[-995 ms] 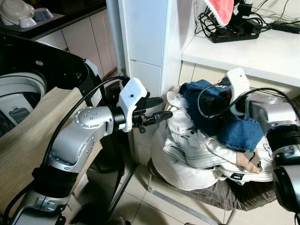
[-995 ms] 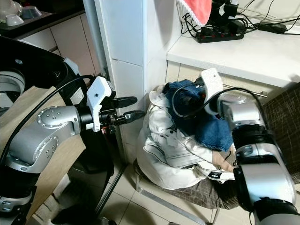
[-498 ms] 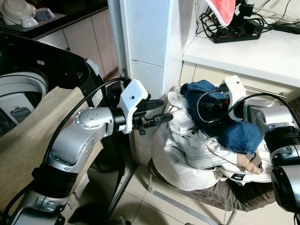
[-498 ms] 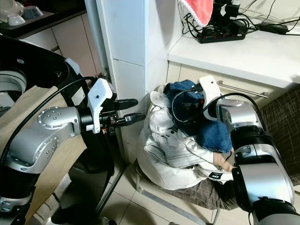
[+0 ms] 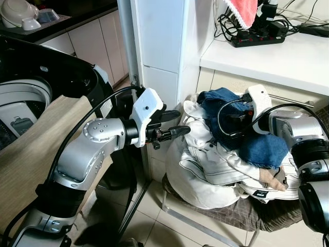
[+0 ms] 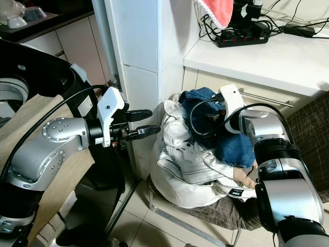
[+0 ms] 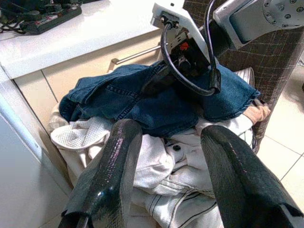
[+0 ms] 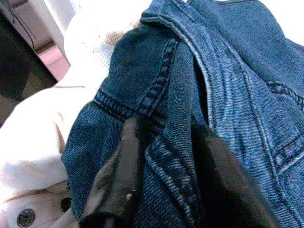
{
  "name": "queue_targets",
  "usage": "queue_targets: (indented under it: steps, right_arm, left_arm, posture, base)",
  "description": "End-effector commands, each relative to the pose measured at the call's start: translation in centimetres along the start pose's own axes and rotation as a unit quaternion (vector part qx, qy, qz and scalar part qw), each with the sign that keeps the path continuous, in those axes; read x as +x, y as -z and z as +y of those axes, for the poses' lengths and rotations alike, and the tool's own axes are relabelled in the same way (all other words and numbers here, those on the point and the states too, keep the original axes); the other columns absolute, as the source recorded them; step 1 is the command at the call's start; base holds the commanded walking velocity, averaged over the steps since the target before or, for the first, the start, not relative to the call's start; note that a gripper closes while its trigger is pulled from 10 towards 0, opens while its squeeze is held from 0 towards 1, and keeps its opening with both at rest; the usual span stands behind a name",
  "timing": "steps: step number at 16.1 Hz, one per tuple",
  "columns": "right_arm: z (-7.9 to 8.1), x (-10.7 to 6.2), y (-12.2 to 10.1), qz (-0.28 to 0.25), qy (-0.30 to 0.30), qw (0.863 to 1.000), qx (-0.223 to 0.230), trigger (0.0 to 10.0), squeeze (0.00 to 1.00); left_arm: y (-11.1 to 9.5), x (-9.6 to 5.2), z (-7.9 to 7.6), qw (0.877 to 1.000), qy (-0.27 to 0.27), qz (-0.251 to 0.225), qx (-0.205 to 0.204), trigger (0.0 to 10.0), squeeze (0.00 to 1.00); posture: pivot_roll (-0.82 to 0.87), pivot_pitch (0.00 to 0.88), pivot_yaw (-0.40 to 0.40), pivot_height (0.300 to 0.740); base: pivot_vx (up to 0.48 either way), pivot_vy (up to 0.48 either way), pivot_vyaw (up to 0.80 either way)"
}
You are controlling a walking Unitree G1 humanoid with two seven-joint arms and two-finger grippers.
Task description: Clothes washing
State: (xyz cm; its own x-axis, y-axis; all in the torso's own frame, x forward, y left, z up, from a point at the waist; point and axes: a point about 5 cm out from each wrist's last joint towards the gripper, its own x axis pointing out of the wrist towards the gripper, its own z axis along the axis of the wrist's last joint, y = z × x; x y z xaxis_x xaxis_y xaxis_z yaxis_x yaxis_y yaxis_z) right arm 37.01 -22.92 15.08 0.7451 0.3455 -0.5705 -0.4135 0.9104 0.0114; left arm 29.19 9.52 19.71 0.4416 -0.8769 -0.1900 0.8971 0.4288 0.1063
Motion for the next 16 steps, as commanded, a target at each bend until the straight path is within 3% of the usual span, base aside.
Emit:
queue_targets:
  steps: [1,6,7,8,9,11,12,16]
  right_arm:
    - [-0.2,-0.4,-1.0,-0.023,-0.006,1.0,0.007,0.0,0.0]
    - [-0.4,-1.5,-1.9,-0.07,-0.04,0.996,0.045,0.0,0.0]
    - [-0.2,-2.4,-3.1,-0.114,-0.073,0.989,0.059,0.0,0.0]
    - [0.4,-4.4,-5.6,-0.199,-0.139,0.966,0.084,0.0,0.0]
    - [0.6,-5.4,-6.5,-0.234,-0.168,0.954,0.084,0.0,0.0]
    - [1.8,-9.3,-8.2,-0.329,-0.27,0.903,0.053,0.0,0.0]
    - [2.1,-10.3,-8.1,-0.343,-0.294,0.891,0.05,0.0,0.0]
    - [2.6,-11.6,-6.8,-0.351,-0.298,0.885,0.065,0.0,0.0]
  left_arm:
    - [-0.3,0.0,-0.4,1.0,0.009,-0.002,0.009,10.0,0.0]
    - [-0.2,0.2,-0.5,1.0,0.008,-0.006,0.008,10.0,0.0]
    - [-0.6,0.3,-0.2,1.0,-0.005,-0.021,0.014,10.0,0.0]
    - [-1.9,0.7,0.5,0.997,-0.036,-0.064,0.011,10.0,0.0]
    - [-2.5,0.9,0.8,0.995,-0.047,-0.085,0.008,10.0,0.0]
    - [-5.1,1.8,1.2,0.985,-0.06,-0.161,-0.002,10.0,0.0]
    - [-5.8,2.3,1.0,0.982,-0.048,-0.183,-0.017,10.0,1.0]
    - [-7.3,4.7,-1.2,0.972,0.02,-0.223,-0.074,10.0,1.0]
  posture:
    - [-0.1,0.0,0.029,0.74]
    - [-0.11,0.0,0.028,0.74]
    - [-0.11,0.0,0.027,0.74]
    - [-0.11,0.0,0.022,0.74]
    - [-0.11,0.0,0.022,0.74]
    - [-0.11,0.0,0.022,0.74]
    - [-0.12,0.0,0.016,0.74]
    - [-0.14,0.0,0.023,0.74]
  base:
    - [0.0,0.0,0.0]
    - [0.0,0.0,0.0]
    - [0.0,0.0,0.0]
    - [0.0,0.0,0.0]
    - [0.0,0.0,0.0]
    - [0.0,0.0,0.0]
    - [0.0,0.0,0.0]
    - [0.0,0.0,0.0]
